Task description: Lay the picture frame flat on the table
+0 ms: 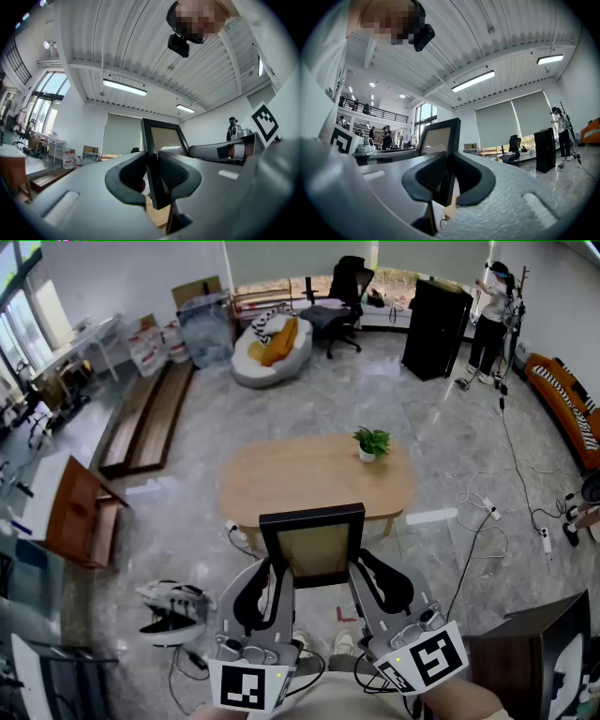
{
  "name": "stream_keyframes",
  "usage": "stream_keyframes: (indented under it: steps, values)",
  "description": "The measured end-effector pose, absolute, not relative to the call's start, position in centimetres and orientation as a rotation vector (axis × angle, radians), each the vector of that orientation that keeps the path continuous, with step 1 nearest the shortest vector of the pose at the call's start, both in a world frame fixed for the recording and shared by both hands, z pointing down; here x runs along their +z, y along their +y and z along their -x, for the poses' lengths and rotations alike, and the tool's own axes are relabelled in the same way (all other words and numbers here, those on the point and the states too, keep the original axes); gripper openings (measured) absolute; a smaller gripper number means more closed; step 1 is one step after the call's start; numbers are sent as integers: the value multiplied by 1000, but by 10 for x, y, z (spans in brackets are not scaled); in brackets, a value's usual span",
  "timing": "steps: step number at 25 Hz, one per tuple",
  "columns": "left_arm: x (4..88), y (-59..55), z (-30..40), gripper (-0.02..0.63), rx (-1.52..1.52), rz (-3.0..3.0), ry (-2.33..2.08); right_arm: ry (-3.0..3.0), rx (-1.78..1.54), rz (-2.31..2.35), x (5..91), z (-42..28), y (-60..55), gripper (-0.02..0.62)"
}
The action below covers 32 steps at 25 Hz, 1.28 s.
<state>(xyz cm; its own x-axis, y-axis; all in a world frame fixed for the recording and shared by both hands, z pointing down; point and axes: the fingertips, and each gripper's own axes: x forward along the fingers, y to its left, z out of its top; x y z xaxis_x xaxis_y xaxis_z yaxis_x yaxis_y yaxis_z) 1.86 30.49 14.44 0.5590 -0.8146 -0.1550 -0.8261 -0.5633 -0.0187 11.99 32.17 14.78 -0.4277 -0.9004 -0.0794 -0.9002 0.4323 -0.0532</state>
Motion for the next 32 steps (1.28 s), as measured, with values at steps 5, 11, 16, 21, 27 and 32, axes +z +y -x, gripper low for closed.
stream_keyframes:
  steps: [5, 11, 16, 21, 27, 32]
  values:
    - [143, 308, -23, 101, 185, 2692, 1424, 2563, -20, 1609, 145, -125, 323, 52]
    - [143, 309, -31, 101, 181, 2666, 1456, 2586, -26, 1574, 147, -134, 323, 52]
    - [147, 311, -39, 101, 173, 2641, 1502, 2616, -25, 1528, 150, -141, 321, 52]
    - [153, 310, -47, 101, 170, 2608, 1548, 2650, -37, 1475, 157, -150, 316, 52]
    - [158, 310, -52, 101, 152, 2590, 1607, 2676, -37, 1412, 157, -154, 309, 51]
    - [158, 305, -51, 101, 142, 2557, 1642, 2695, -37, 1366, 158, -153, 301, 51]
